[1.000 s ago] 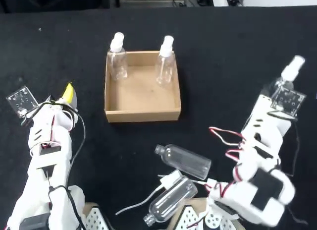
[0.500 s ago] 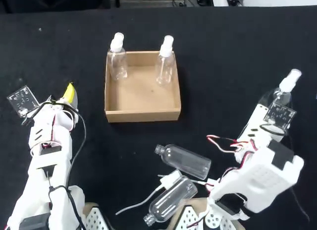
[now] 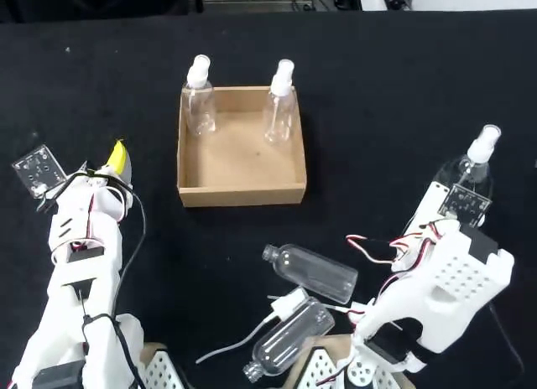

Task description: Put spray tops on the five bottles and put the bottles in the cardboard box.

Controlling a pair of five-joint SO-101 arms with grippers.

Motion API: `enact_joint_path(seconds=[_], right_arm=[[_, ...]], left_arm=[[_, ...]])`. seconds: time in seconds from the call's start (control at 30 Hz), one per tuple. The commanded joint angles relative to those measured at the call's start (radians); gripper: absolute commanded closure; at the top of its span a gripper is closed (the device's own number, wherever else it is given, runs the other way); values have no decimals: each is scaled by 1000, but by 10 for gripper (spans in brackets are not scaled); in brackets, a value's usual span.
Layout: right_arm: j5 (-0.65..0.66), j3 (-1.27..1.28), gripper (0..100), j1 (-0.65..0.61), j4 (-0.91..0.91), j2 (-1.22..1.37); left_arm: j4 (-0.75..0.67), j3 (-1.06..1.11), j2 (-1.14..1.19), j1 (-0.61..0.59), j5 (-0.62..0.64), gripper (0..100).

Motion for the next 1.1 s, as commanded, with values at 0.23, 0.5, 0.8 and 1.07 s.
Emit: enact_joint_path(seconds=[0.23, 0.5, 0.8, 1.07], right_arm=[[11, -22, 956, 12, -15, 2], [12, 8, 894, 11, -48, -4], [14, 10, 753, 12, -69, 2], [14, 8, 776, 12, -69, 2]], left_arm=[[-25, -7, -5, 8, 8, 780], [-25, -8, -5, 8, 8, 780], [-25, -8, -5, 8, 8, 780], [-25, -8, -5, 8, 8, 780]])
